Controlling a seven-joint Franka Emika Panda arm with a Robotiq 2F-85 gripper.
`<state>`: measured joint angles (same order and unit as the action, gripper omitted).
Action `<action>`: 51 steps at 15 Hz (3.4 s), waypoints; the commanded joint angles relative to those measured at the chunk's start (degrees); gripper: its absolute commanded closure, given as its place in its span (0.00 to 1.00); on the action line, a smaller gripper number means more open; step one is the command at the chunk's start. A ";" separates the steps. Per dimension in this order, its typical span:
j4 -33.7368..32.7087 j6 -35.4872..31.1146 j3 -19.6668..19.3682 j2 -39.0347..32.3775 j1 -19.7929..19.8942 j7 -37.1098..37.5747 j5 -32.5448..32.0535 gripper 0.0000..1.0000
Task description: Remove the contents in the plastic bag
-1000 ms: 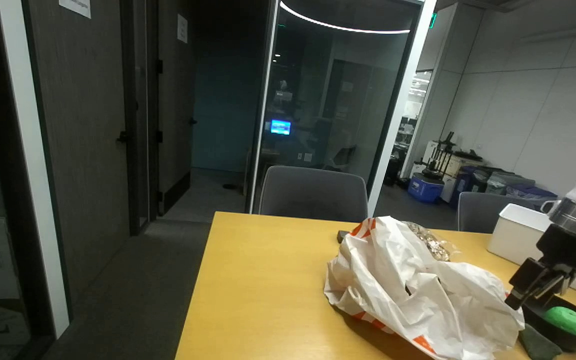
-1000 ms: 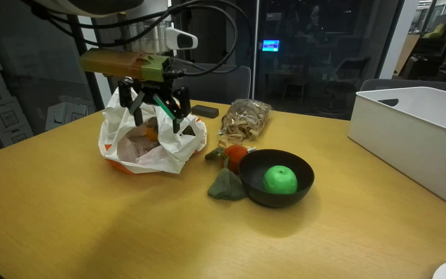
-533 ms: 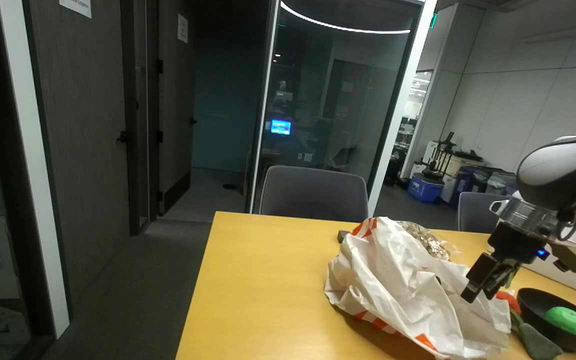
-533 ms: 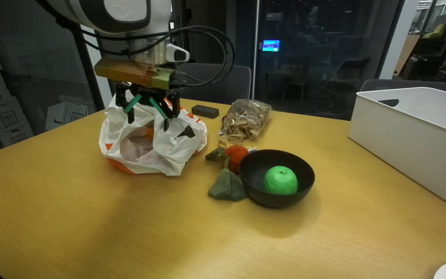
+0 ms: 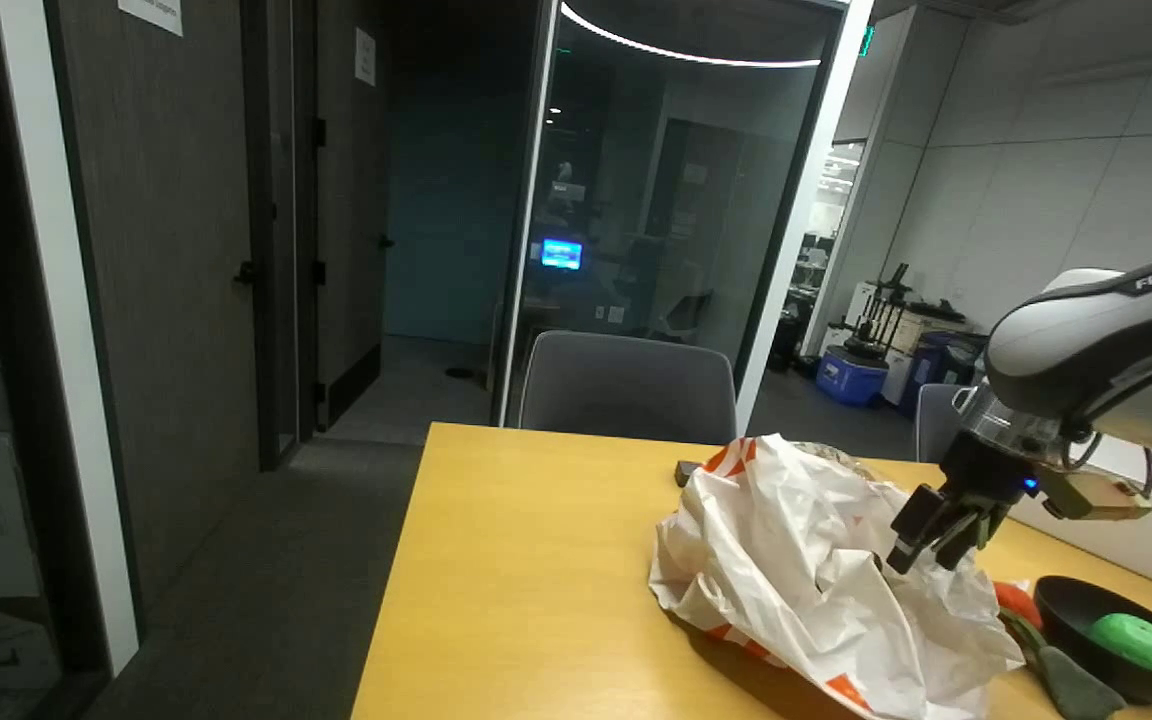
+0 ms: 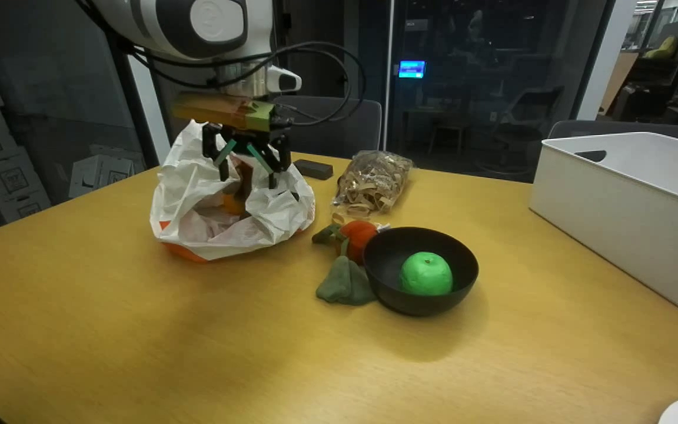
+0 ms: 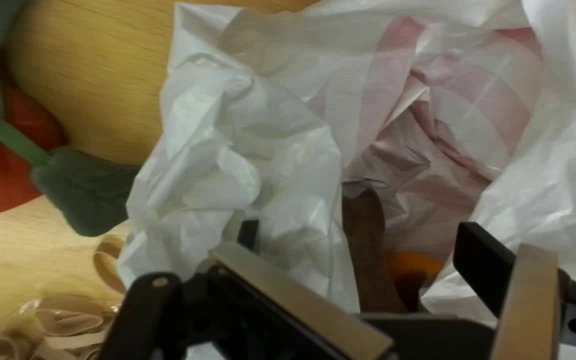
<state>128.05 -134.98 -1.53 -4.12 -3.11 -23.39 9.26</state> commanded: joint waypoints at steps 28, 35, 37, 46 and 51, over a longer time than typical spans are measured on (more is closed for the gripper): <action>-16.78 32.54 2.23 -10.58 6.79 -8.60 23.05 0.00; -18.08 24.36 1.60 -13.70 5.95 -4.16 18.21 0.00; -17.87 19.79 1.43 -14.46 6.06 -1.38 15.14 0.00; -19.22 14.50 3.60 -18.18 4.88 3.89 2.66 0.00; -18.48 15.50 7.05 -16.04 2.52 3.25 -0.31 0.00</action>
<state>110.47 -120.95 4.08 -21.50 0.57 -20.33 10.83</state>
